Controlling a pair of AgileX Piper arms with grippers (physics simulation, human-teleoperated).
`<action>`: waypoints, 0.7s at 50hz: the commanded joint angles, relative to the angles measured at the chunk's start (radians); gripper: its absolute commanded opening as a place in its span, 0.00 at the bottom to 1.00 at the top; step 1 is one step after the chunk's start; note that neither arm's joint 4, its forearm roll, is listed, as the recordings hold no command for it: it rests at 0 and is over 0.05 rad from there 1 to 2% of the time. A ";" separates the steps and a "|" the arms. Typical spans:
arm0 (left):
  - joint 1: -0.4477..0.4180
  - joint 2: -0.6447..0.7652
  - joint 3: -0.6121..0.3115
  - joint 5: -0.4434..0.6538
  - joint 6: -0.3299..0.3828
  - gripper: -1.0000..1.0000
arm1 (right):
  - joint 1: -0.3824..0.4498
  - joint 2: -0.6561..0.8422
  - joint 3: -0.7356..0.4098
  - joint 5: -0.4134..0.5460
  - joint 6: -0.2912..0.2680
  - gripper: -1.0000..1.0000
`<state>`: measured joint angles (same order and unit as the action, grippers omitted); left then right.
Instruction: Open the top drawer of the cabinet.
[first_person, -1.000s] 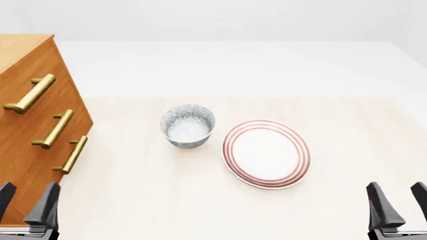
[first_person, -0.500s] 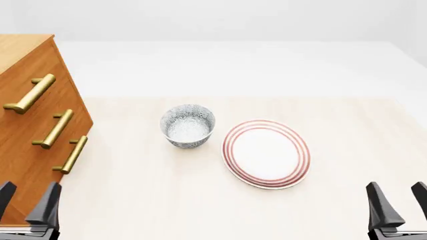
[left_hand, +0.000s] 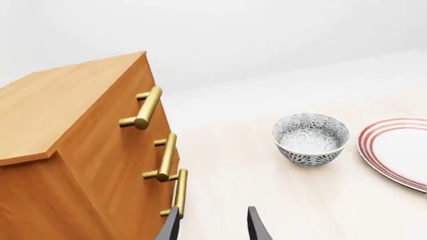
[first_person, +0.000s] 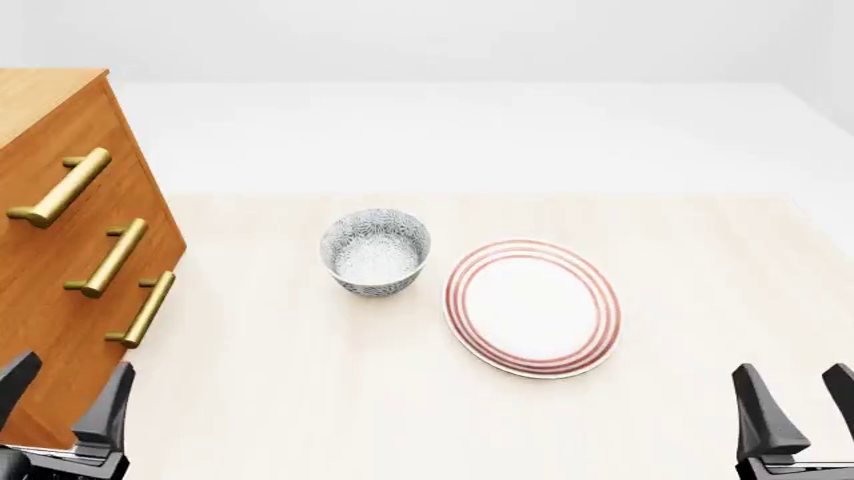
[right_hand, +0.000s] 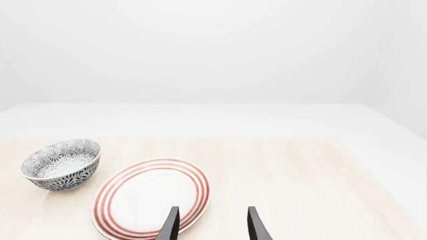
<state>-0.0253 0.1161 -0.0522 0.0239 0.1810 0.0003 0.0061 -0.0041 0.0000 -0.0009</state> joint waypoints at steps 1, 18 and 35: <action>0.008 0.016 -0.068 0.091 0.089 1.00 | 0.000 -0.001 0.001 0.000 0.000 1.00; 0.023 0.081 -0.192 0.207 0.288 1.00 | 0.000 -0.001 0.001 0.000 0.000 1.00; 0.063 0.186 -0.218 0.197 0.514 1.00 | 0.000 -0.001 0.001 0.000 0.000 1.00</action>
<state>0.0230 0.2565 -0.2423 0.2131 0.5864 0.0002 0.0061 -0.0041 0.0000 -0.0009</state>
